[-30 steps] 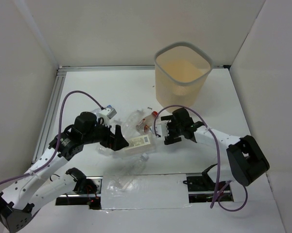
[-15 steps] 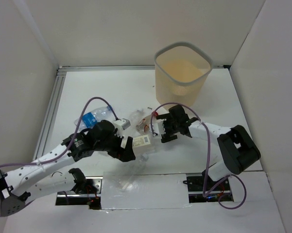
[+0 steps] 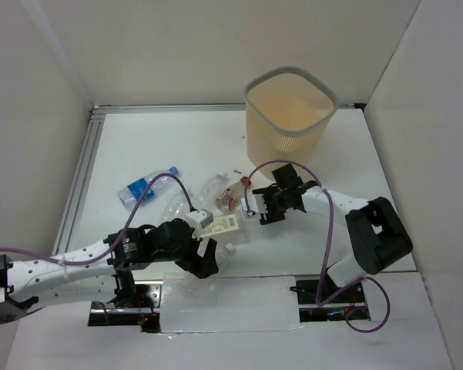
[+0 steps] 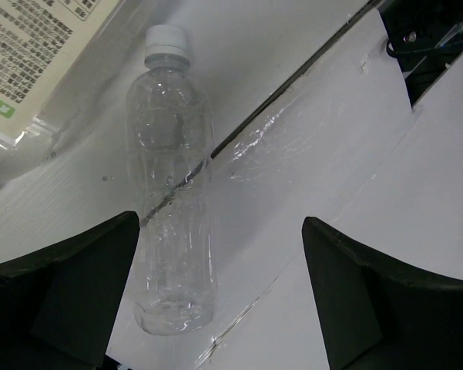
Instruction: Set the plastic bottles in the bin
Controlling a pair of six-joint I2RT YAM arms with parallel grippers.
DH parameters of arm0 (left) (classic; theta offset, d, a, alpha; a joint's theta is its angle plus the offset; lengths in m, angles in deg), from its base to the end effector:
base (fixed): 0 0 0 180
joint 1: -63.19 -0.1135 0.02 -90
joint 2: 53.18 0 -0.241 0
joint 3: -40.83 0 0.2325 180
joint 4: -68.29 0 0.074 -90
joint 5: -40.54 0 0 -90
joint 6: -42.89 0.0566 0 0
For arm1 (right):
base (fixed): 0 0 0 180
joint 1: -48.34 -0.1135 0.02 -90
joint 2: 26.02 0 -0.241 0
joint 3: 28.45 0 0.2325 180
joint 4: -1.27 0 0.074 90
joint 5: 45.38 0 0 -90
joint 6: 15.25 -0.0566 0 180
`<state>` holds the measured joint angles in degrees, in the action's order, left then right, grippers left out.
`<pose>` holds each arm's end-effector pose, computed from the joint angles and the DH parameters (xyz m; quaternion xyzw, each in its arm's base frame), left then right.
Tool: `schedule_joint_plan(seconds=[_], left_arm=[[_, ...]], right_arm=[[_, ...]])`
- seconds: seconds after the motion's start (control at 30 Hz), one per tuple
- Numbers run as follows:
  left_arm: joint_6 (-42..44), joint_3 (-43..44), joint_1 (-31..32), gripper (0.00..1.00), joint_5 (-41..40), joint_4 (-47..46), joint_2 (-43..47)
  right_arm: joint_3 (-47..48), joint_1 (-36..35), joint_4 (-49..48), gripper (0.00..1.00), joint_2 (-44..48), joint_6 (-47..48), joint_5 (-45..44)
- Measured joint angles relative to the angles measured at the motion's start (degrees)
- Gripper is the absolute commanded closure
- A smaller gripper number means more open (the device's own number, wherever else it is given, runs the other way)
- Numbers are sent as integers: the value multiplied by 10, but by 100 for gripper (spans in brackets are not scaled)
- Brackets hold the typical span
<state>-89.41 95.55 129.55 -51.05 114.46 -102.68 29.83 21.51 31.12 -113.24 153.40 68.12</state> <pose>0.0791 -0.1768 0.2323 0.1840 0.8909 -0.3298 0.2523 0.2370 0.1452 0.1340 -0.7837 0.5273 0.0613 0.3226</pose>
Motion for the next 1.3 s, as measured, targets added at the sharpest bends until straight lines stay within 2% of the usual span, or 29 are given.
schedule_joint_plan(seconds=[0.1, 0.33, 0.4, 0.63, 0.87, 1.03, 1.1, 1.3], left_arm=[[-13, -13, 2, 2, -16, -5, 14], [-14, -21, 2, 3, -30, -11, -17], [-12, -21, 2, 6, -31, -14, -37], [-10, -21, 10, 6, -46, -16, -113], [-17, -20, 36, 7, -74, -22, -177], [-32, -20, 47, 10, -94, -31, -228], [-35, -20, 50, 14, -100, -36, -247], [-46, -14, 53, 32, -108, -56, -277]], right_arm=[[0, 13, 82, 52, 28, 6, 24], [20, 25, 238, 59, 128, -9, 90], [50, 25, 262, 59, 145, -26, 111], [169, -9, 274, 61, 180, -125, 163], [292, -60, 231, 61, 163, -267, 210], [367, -71, 115, 61, 121, -405, 202], [401, -66, 69, 66, 101, -452, 181], [588, -20, -11, 66, -9, -523, 71]])
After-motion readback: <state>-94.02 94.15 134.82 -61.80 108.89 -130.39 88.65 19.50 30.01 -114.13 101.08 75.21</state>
